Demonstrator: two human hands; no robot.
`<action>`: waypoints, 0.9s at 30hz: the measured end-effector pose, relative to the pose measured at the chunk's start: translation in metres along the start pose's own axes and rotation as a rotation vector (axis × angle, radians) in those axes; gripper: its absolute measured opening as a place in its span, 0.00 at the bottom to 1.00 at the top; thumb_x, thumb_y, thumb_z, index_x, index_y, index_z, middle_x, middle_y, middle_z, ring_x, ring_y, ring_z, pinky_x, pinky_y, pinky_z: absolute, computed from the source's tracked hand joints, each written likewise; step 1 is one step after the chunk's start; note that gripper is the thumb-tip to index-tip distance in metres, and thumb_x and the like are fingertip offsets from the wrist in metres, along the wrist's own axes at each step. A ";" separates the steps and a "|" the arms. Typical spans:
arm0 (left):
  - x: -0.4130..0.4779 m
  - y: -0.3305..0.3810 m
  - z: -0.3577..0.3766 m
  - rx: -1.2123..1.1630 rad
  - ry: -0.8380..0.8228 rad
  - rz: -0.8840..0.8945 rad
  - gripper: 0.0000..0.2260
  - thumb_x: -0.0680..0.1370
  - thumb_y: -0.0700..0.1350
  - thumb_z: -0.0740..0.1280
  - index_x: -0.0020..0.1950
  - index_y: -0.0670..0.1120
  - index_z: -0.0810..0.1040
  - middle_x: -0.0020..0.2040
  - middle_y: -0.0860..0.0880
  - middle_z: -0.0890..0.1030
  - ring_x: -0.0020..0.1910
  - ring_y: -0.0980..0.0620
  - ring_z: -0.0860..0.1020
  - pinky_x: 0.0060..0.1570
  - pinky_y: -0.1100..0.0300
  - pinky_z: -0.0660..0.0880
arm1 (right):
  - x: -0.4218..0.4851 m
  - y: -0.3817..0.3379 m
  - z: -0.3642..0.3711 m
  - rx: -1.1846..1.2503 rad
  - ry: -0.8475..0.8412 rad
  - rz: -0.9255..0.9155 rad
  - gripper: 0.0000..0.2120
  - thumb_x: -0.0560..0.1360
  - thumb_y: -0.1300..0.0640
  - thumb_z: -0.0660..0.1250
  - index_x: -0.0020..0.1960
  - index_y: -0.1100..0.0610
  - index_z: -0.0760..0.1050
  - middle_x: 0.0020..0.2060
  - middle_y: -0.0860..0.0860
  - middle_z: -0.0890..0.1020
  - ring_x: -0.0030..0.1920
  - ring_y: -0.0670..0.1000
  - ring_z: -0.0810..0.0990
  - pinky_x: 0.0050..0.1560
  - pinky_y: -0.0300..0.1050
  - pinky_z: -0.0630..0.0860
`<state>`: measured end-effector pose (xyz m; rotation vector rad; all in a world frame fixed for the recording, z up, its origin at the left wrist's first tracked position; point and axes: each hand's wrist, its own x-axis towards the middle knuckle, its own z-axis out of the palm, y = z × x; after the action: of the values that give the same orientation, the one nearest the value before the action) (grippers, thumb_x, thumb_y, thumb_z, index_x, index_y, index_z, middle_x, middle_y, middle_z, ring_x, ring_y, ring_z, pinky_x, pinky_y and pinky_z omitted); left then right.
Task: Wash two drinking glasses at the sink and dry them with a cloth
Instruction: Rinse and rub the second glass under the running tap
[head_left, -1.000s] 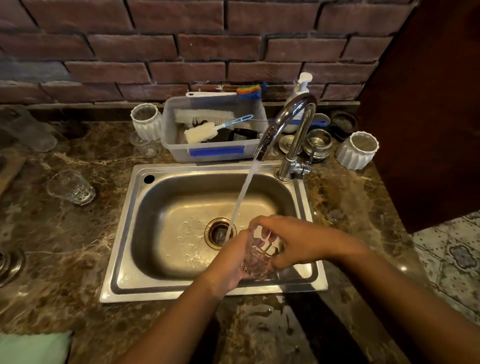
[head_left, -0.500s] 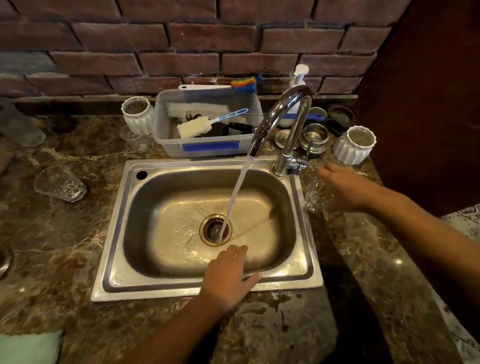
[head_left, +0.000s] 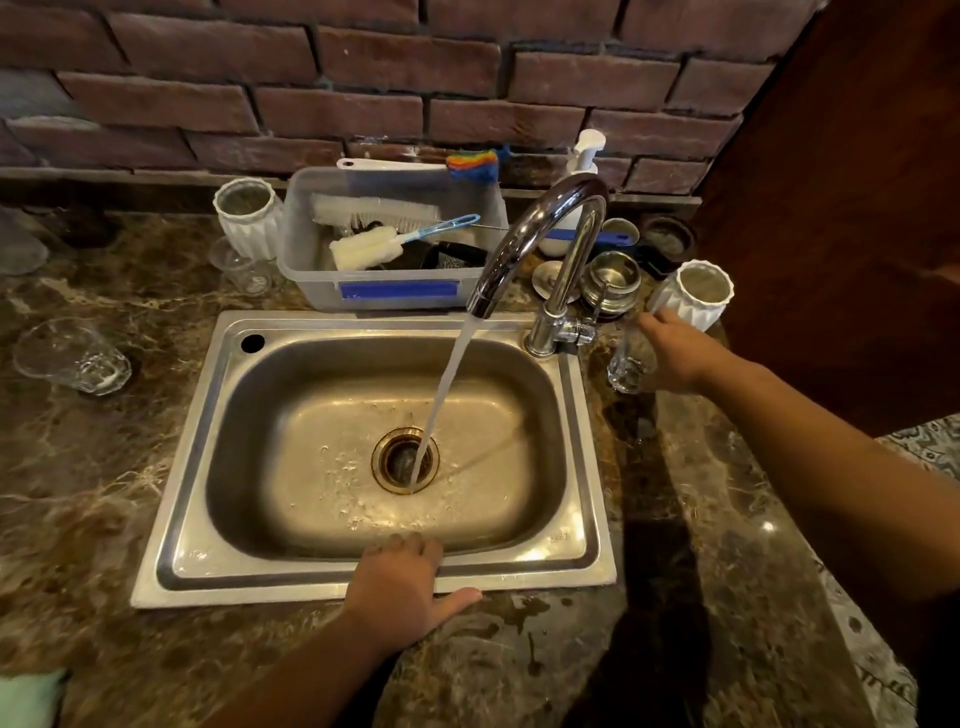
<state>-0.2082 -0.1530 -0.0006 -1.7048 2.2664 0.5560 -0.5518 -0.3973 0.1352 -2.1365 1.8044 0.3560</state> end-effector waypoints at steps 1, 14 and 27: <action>0.001 0.000 0.001 0.000 0.014 0.003 0.48 0.67 0.81 0.36 0.66 0.51 0.73 0.61 0.49 0.79 0.59 0.47 0.76 0.57 0.50 0.72 | 0.001 0.000 0.002 0.001 -0.007 0.004 0.45 0.66 0.58 0.80 0.76 0.57 0.60 0.68 0.62 0.68 0.64 0.64 0.74 0.61 0.55 0.76; -0.008 -0.012 -0.009 -0.018 -0.046 -0.007 0.43 0.72 0.79 0.42 0.68 0.50 0.72 0.66 0.44 0.77 0.64 0.43 0.73 0.62 0.45 0.68 | -0.032 -0.024 0.020 -0.075 0.185 0.079 0.49 0.68 0.54 0.79 0.79 0.59 0.54 0.74 0.65 0.63 0.72 0.66 0.67 0.69 0.61 0.72; -0.094 -0.180 -0.012 0.061 0.177 -0.103 0.43 0.73 0.78 0.47 0.74 0.50 0.71 0.80 0.40 0.61 0.81 0.39 0.54 0.72 0.25 0.45 | -0.107 -0.263 0.030 0.096 -0.428 -0.320 0.07 0.77 0.46 0.69 0.48 0.50 0.78 0.44 0.46 0.81 0.46 0.47 0.80 0.48 0.46 0.77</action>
<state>-0.0083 -0.1213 0.0222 -1.8948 2.2700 0.3227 -0.3102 -0.2491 0.1713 -2.0445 1.2013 0.5792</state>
